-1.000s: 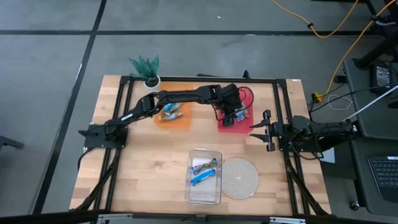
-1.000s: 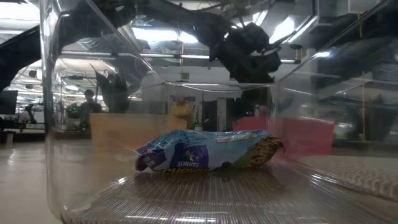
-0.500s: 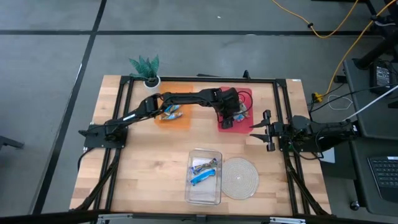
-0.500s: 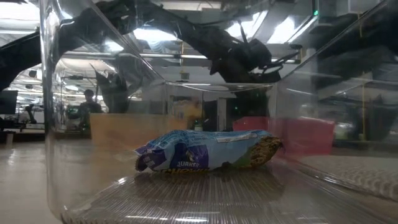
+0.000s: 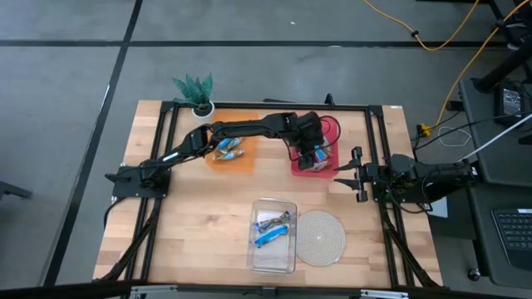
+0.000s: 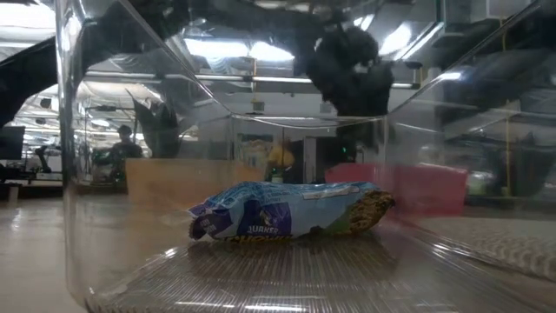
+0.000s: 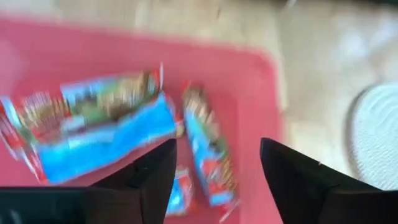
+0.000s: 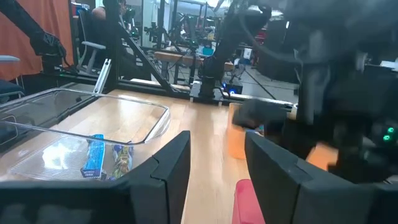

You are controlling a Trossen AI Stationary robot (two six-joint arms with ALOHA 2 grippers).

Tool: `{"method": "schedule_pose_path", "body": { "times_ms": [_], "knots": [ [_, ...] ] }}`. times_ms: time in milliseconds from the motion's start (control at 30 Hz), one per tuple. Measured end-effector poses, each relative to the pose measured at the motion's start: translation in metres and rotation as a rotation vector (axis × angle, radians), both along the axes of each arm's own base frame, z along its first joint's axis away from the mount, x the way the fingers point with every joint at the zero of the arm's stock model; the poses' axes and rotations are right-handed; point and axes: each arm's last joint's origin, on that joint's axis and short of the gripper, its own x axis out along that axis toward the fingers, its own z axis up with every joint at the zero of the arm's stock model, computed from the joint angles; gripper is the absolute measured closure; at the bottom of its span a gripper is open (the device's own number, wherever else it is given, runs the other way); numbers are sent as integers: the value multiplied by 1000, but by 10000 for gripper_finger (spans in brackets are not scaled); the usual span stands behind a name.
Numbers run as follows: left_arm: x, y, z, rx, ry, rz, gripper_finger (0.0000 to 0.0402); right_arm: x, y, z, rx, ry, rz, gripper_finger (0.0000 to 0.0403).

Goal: Pick and place Granola Bars by type
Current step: Return to Home Position

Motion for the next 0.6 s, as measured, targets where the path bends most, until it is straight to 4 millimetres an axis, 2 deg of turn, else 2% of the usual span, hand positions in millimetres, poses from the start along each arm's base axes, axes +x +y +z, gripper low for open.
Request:
{"method": "schedule_pose_path", "body": {
  "times_ms": [100,267,467,600],
  "knots": [
    [-8,-7,27,6,-26,-7,169,0,0,0,0,0,0,247],
    [-33,-20,88,20,-90,-21,170,0,0,0,0,1,0,247],
    [-83,-38,164,33,-146,-37,173,0,0,0,0,0,0,247],
    [-119,-53,205,77,-183,-90,173,0,0,0,0,1,0,247]
  ]
}}
